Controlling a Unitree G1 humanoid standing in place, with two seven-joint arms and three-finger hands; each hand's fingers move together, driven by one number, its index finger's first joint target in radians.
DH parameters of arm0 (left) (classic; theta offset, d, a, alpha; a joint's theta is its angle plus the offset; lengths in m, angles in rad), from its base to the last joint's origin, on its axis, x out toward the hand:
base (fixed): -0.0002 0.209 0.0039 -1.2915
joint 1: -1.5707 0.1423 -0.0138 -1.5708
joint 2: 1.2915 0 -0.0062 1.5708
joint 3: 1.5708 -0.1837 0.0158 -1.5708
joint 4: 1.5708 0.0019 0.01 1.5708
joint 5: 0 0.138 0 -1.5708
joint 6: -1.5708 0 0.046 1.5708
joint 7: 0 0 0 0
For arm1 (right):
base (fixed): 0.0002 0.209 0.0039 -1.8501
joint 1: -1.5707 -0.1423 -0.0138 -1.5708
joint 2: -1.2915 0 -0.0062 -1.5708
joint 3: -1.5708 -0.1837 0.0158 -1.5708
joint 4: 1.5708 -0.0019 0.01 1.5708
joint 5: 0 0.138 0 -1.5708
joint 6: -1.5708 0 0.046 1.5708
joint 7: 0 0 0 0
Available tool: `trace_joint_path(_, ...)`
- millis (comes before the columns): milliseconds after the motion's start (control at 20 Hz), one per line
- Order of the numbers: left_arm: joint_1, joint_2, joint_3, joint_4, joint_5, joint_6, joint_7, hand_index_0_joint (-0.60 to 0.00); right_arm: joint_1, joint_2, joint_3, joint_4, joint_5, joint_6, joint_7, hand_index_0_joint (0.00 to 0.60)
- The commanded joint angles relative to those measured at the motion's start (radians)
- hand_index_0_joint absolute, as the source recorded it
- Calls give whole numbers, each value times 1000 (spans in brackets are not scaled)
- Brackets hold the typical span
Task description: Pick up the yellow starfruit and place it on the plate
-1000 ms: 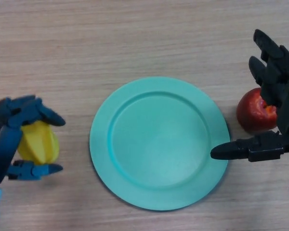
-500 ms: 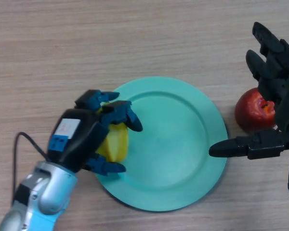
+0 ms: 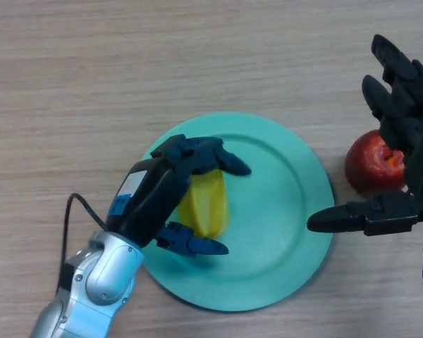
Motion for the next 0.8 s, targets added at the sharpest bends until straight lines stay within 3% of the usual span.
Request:
trace_joint_path(50, -25, 10, 1, -75, -1, -44, 78, 0, -21, -18, -50, -74, 13, -111, -16, 0)
trace_joint_path(500, 13, 10, 61, -230, -26, 12, 36, 0, -27, -18, -39, -73, 0, -103, -15, 0)
trace_joint_path(700, 34, 14, 159, -516, -350, 176, -59, 0, -35, -20, -39, -53, -9, -116, -5, 0)
trace_joint_path(800, 40, 40, 222, -606, -482, 260, -61, 0, -33, -18, -40, -45, 1, -115, 1, 0)
